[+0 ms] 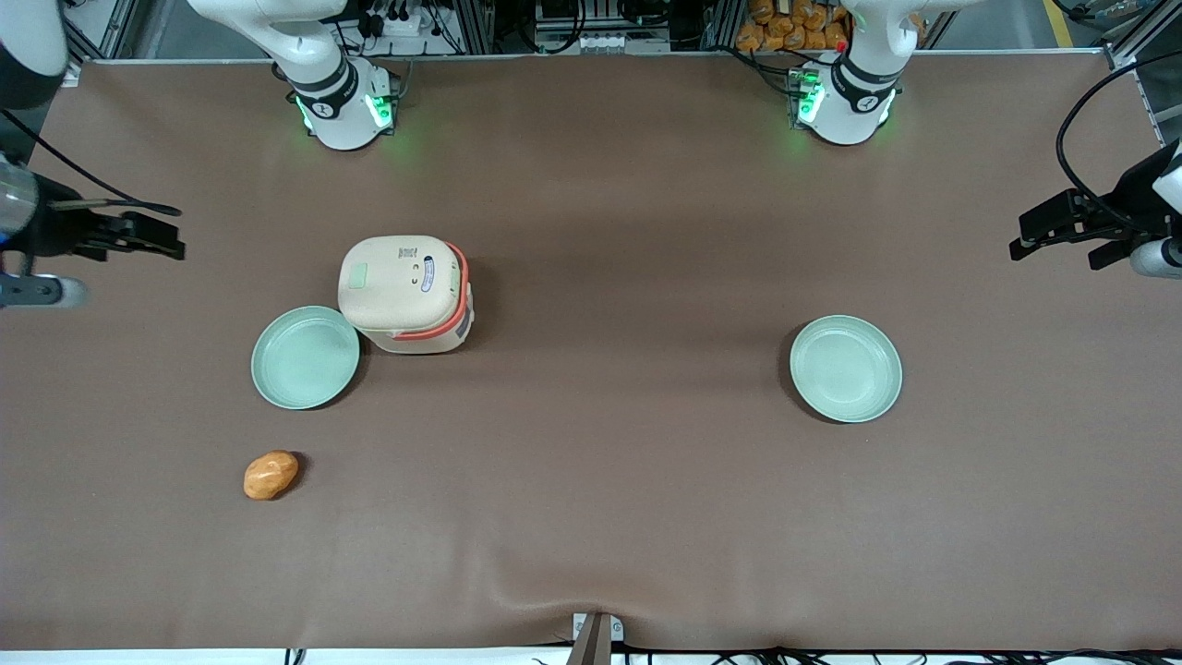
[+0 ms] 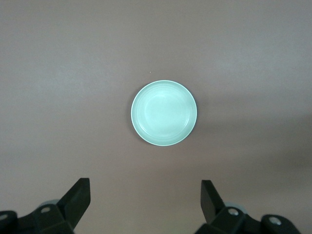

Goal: Press rice cooker button with right arm
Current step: 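Move the closed right gripper over the cream rice cooker's lid button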

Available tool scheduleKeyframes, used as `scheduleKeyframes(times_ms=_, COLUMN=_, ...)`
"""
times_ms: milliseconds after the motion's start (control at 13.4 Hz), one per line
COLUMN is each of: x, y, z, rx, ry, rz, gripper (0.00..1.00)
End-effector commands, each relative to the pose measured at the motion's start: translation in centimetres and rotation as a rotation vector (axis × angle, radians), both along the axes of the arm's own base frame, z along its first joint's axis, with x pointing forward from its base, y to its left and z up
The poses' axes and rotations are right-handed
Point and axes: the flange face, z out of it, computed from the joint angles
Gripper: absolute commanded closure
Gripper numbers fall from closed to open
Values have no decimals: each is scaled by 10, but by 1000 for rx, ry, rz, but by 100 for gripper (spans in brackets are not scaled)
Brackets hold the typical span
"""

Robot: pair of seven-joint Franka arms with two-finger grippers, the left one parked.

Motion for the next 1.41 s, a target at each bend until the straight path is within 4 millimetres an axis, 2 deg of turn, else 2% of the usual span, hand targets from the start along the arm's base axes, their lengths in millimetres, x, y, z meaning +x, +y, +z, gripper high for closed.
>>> scheduleKeyframes(times_ms=0, x=-1, y=27, z=-26, rx=29, ry=19, rz=33, gripper=0)
scheduleKeyframes(times_ms=74, x=0, y=37, z=-36, rx=65, ry=35, rz=37, gripper=12)
scheduleKeyframes(times_ms=223, x=-3, y=60, z=-60, rx=88, ry=86, rz=67, gripper=56)
scheduleKeyframes(times_ms=298, x=-4, y=72, z=-73, rx=84, ry=118, rz=87, gripper=74)
scheduleKeyframes(times_ms=372, x=-5, y=82, z=-87, rx=80, ry=149, rz=103, gripper=89)
scheduleKeyframes(times_ms=447, x=-10, y=92, z=-101, rx=76, ry=179, rz=119, gripper=97)
scheduleKeyframes(times_ms=745, x=-23, y=109, z=-156, rx=137, ry=299, rz=110, gripper=100)
scheduleKeyframes(times_ms=968, x=-20, y=111, z=-180, rx=142, ry=315, rz=101, gripper=100)
scheduleKeyframes(times_ms=1191, x=-21, y=111, z=-213, rx=135, ry=339, rz=93, gripper=100)
scheduleKeyframes(times_ms=1340, x=-21, y=111, z=-226, rx=133, ry=345, rz=88, gripper=100)
